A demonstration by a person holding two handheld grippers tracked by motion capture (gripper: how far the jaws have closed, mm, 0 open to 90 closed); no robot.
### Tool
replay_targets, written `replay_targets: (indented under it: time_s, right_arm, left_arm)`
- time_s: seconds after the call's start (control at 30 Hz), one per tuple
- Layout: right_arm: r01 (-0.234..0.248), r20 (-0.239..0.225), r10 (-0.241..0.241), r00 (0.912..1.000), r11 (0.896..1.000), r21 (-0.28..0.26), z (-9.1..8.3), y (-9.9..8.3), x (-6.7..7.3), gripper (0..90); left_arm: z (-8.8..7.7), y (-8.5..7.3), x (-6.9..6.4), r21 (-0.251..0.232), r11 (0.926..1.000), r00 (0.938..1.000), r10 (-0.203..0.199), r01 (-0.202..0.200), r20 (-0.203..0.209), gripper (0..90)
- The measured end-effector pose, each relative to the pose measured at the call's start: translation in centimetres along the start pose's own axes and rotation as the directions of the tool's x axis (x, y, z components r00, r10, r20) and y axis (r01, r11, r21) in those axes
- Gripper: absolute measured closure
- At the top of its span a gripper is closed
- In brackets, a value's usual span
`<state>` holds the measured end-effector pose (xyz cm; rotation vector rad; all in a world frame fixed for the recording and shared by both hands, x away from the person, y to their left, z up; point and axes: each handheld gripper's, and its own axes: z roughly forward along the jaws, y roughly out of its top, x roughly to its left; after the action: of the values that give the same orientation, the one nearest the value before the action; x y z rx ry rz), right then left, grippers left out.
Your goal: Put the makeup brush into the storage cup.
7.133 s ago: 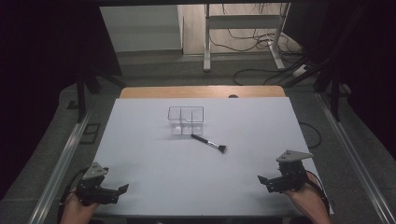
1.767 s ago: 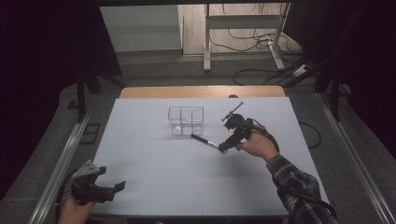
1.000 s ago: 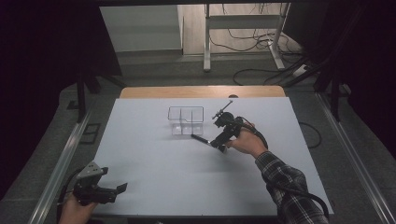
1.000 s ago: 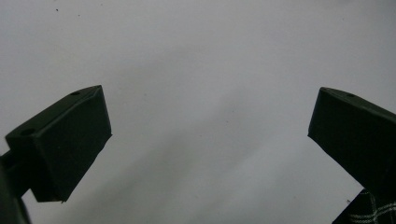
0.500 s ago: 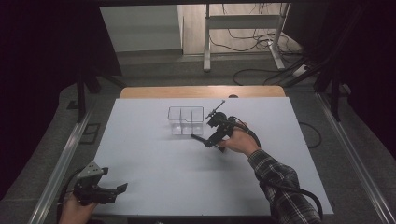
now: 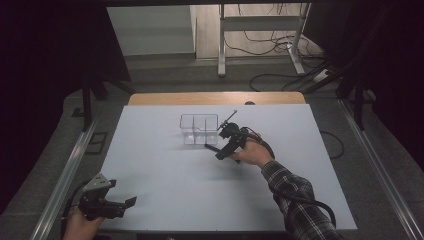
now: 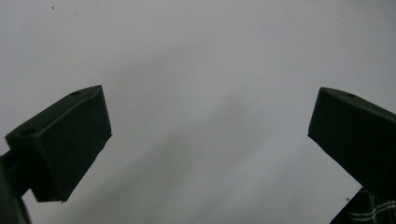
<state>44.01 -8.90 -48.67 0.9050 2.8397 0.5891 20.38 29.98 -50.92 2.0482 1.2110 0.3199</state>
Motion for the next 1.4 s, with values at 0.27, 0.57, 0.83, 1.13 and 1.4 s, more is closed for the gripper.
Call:
replay_targets:
  time_s: [0.27, 0.57, 0.83, 1.13, 1.4]
  right_arm:
    - [0.009, -0.005, -0.009, 0.9999, 1.0, 0.021, 1.4, -0.3, 0.0, 0.0]
    - [0.02, 0.02, -0.022, 0.9996, 0.998, 0.066, 2.2, -0.9, -0.2, 6.5]
    - [0.048, 0.036, -0.05, 0.9981, 0.997, 0.066, 2.1, -0.9, -0.1, 19.4]
    - [0.111, -0.008, -0.111, 0.9938, 0.987, 0.114, 1.1, -0.7, 0.2, 76.9]
    - [0.115, -0.013, -0.115, 0.9933, 0.987, 0.108, 0.9, -1.0, 0.4, 77.6]
  left_arm:
    - [0.0, 0.0, 0.0, 0.002, 1.0, 1.0, 0.0, 0.0, 0.001, 0.0]
    - [0.1, 0.0, 0.0, 0.007, 1.0, 1.0, 0.004, -0.004, 0.002, 0.0]
    - [0.1, 0.0, -0.1, 0.011, 0.9999, 1.0, 0.007, -0.007, 0.002, 0.0]
    - [0.2, 0.0, -0.2, 0.018, 0.9997, 0.9998, 0.018, -0.018, -0.001, 0.0]
    - [0.2, 0.0, -0.2, 0.019, 0.9997, 0.9998, 0.017, -0.017, 0.0, 0.0]
